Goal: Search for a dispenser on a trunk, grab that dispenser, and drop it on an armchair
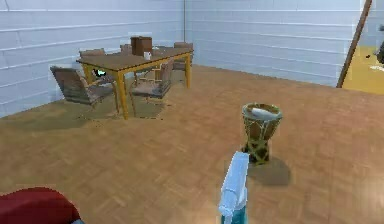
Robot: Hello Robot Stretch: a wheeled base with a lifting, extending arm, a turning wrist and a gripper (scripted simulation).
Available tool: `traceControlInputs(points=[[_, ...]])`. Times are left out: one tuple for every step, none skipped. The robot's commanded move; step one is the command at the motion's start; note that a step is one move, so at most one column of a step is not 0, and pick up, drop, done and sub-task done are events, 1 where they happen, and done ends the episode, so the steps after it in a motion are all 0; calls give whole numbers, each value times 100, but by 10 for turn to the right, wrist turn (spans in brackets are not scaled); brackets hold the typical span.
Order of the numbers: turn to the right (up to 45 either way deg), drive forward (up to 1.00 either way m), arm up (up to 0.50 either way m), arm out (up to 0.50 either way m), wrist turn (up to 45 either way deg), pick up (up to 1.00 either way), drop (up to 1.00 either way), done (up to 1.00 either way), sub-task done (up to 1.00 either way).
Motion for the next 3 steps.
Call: traceControlInputs(points=[[210,0,0,0,0,0,0,0,0],[-450,0,0,0,0,0,0,0,0],[-450,0,0,0,0,0,0,0,0]])
